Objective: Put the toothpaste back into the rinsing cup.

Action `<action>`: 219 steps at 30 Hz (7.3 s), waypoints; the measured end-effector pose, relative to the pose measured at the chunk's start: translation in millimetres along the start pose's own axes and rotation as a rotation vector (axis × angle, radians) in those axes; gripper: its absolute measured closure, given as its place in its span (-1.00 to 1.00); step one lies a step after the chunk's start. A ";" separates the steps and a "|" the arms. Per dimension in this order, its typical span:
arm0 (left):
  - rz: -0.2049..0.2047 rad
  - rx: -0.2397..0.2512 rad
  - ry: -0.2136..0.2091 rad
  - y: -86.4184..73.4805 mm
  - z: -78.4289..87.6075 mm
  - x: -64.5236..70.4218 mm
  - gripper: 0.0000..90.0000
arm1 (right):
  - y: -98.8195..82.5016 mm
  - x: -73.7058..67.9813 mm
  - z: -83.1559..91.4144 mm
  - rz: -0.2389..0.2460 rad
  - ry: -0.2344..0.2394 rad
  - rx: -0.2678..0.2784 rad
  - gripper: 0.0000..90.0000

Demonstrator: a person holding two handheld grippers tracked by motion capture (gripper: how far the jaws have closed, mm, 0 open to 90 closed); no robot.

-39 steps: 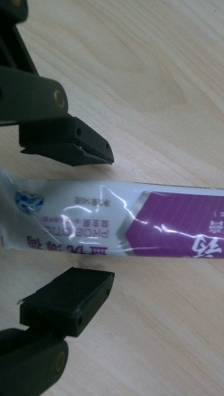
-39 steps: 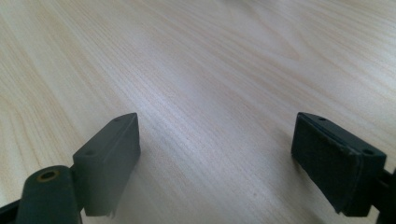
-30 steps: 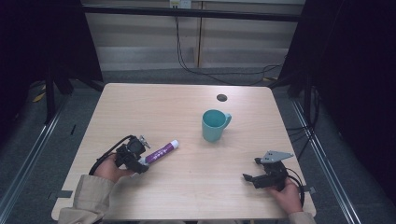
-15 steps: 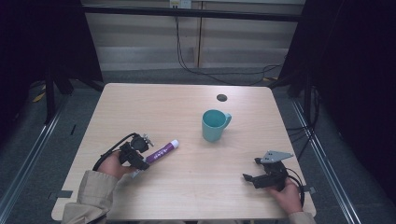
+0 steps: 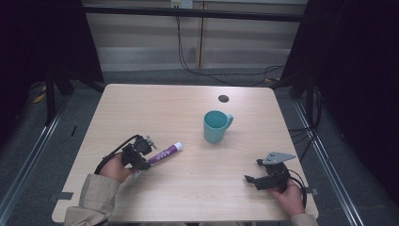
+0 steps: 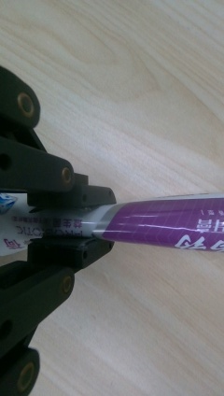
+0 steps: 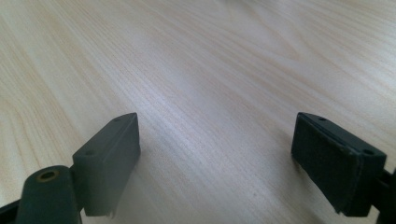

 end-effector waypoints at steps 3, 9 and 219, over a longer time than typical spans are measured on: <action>-0.012 0.009 0.007 3.9 0.8 3.5 0.74 | -0.3 -0.5 -0.1 0.005 -0.004 -0.003 -0.69; -0.035 0.024 -0.001 13.2 6.9 8.3 0.74 | -0.2 -0.4 -0.1 0.003 0.001 -0.004 -0.69; -0.369 0.353 -0.016 133.7 40.1 84.4 0.18 | 86.7 -120.4 -31.9 0.634 0.214 -0.294 0.73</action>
Point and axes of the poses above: each handheld gripper's, and its own axes: z roughly backward along the jaws, y roughly out of its top, x roughly to its right, the point moved 9 cm from there along -z, roughly forward along the jaws, and after that the axes turned 11 degrees about -z, right-handed, at the moved point
